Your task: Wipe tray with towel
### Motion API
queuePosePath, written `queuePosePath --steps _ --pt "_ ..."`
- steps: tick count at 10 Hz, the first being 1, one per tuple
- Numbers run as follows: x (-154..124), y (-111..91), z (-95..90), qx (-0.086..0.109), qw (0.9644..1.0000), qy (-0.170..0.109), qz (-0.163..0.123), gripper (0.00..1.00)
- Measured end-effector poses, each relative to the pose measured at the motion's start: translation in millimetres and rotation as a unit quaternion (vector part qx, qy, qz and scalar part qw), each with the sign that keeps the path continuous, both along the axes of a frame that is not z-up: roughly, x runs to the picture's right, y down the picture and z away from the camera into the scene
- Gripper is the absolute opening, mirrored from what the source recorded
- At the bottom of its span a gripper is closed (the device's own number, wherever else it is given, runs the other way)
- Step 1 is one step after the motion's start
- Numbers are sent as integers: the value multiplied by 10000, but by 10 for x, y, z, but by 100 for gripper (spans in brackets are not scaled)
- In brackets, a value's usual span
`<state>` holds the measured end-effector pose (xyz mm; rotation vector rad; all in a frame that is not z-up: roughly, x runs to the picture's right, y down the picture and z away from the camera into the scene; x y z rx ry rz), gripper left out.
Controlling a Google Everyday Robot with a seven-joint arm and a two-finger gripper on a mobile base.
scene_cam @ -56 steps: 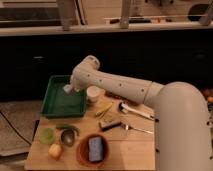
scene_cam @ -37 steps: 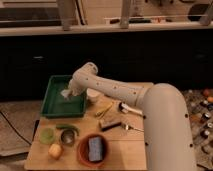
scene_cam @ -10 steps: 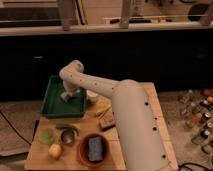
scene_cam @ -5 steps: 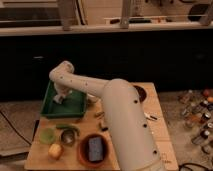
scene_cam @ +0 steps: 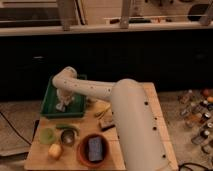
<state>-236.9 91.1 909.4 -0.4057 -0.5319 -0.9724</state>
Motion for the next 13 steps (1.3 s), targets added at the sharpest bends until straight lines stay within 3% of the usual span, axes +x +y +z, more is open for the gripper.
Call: queuePosePath --steps 2,4,7,10,13 --pt "240 -18 -3 -27 9997 216 64 0" --pt "465 -170 81 48 9987 465 221 0" --pt "451 -502 295 223 9963 622 554 0" --pt "190 -608 296 332 9970 404 572 0" --pt "-316 -488 198 316 9994 -81 117 0"
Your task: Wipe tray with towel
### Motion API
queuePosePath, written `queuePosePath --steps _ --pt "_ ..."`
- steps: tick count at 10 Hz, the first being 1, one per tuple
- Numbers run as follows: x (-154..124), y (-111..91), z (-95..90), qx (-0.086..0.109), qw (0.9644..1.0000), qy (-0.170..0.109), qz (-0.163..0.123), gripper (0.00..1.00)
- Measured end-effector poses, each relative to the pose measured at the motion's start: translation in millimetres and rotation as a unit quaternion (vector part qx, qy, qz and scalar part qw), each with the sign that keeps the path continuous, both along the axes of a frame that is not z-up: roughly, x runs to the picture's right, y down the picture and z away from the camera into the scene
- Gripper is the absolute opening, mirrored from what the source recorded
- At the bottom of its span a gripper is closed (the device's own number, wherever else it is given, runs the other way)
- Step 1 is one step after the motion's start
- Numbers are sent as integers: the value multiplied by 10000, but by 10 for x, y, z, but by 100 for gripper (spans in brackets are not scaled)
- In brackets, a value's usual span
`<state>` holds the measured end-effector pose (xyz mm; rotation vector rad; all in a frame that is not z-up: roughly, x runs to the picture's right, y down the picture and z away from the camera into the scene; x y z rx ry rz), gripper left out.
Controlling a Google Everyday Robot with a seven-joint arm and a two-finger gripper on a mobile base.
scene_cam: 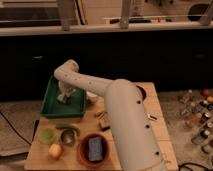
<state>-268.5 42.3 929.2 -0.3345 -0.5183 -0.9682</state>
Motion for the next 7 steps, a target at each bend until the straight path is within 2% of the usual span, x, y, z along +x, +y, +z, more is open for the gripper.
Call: queuePosePath --steps 3,5,7 --pt "-145 330 -194 -159 9986 -312 -395 0" --pt "-53 432 -244 -218 9983 -308 -438 0" --pt "320 527 -251 -330 9988 -134 -346 0"
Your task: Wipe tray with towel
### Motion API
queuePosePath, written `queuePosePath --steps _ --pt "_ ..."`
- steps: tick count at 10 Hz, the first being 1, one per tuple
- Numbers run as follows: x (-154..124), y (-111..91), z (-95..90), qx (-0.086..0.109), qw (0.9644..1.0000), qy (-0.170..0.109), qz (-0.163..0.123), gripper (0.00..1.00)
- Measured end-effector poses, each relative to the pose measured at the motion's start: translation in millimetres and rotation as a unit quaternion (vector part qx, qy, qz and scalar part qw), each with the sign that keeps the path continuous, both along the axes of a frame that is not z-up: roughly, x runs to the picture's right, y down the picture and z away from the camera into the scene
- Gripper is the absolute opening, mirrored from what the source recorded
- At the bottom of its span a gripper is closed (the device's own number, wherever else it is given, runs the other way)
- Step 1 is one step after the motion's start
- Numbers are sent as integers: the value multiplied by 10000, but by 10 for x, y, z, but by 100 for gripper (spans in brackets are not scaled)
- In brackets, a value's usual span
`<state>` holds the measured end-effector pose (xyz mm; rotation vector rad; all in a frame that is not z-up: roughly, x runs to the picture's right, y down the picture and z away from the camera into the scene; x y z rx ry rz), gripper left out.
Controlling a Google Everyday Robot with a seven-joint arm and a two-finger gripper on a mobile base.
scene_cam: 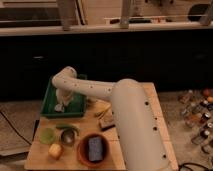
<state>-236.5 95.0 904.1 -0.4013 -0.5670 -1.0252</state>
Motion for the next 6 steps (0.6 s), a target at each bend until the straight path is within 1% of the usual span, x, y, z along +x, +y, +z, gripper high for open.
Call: queuePosePath --steps 1,3,4,5,6 --pt "185 -7 33 -22 9998 154 112 0" --pt "362 -113 119 8 9990 348 284 0" --pt "394 -211 193 52 9984 414 369 0" --pt "366 -361 257 131 9980 427 456 0" --pt "310 -461 306 175 9977 423 495 0"
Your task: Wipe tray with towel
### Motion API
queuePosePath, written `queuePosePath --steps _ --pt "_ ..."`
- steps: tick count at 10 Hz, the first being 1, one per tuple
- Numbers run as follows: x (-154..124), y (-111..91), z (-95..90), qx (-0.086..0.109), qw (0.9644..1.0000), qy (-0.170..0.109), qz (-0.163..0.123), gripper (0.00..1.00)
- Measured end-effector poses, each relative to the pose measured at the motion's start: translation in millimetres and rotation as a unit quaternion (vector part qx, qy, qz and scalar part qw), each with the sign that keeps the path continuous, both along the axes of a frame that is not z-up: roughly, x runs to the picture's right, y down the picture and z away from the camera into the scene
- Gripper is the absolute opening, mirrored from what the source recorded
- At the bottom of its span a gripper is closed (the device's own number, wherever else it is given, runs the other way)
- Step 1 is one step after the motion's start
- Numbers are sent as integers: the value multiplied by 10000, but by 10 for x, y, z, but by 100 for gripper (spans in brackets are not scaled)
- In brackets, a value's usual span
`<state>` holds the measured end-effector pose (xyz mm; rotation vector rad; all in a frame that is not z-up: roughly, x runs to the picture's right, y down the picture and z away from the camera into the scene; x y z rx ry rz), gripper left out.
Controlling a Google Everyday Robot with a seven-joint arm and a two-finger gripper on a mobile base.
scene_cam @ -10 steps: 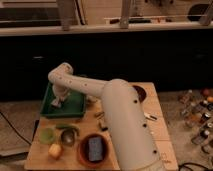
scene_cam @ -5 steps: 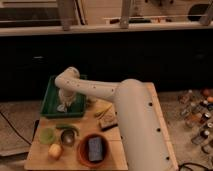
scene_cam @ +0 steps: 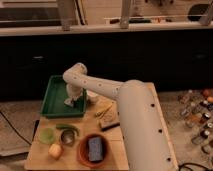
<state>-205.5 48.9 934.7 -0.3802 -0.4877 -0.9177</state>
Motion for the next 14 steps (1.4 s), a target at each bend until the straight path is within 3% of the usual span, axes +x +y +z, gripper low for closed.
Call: queuePosePath --steps 4,9,11,14 --pt "-499 -85 30 54 9994 -262 -196 0" --pt "-865 223 -185 32 9935 -793 -817 0" --pt "-744 316 -204 -40 9940 -743 -803 0" --pt "-275 462 -171 -223 9960 -502 -704 0"
